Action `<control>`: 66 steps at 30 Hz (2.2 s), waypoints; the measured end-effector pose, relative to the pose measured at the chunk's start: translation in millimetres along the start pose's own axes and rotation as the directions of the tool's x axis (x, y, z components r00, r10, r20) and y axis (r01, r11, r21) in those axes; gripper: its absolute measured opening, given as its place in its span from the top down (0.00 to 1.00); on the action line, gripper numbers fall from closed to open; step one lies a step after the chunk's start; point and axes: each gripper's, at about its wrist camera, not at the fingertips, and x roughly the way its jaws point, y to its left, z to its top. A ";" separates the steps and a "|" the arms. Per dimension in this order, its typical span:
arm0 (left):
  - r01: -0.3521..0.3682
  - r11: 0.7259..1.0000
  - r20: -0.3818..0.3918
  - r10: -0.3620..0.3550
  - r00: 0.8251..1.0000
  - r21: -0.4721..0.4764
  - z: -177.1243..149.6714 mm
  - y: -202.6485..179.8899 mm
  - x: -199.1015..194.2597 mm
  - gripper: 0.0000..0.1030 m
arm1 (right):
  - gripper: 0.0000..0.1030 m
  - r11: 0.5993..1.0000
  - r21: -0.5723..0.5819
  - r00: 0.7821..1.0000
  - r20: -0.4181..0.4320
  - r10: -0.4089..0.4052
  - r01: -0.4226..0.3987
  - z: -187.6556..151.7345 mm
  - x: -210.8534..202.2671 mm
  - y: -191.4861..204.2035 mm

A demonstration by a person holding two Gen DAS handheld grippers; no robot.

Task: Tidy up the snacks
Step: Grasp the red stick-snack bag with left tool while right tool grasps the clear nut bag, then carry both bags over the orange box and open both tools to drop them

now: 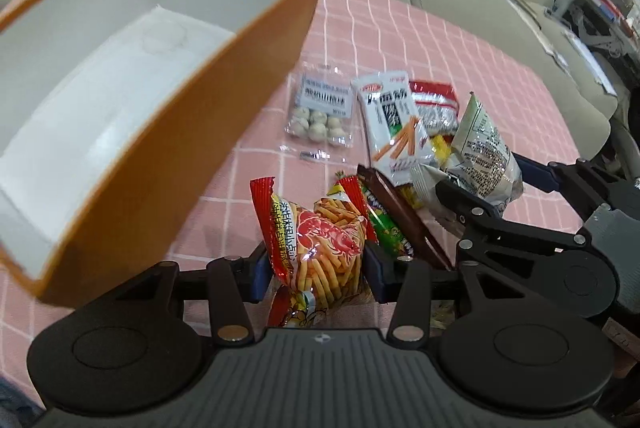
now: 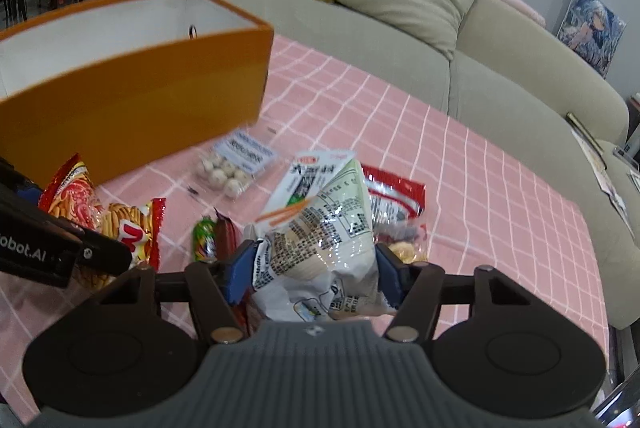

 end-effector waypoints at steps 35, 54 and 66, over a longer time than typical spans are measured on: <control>-0.237 0.956 -0.015 0.243 0.970 0.174 95.9 120.4 -71.4 0.49 | 0.42 0.880 -0.196 0.889 0.069 0.452 -0.432 169.4 -5.7 113.7; -0.282 0.884 -0.181 0.367 0.912 0.372 108.5 148.7 -12.4 0.49 | 0.43 0.726 -0.360 0.810 -0.221 0.544 -0.586 174.8 80.4 192.0; -0.284 0.875 -0.259 0.401 0.879 0.392 110.6 160.7 17.6 0.47 | 0.42 0.727 -0.255 0.764 -0.336 0.551 -0.637 176.5 114.2 199.9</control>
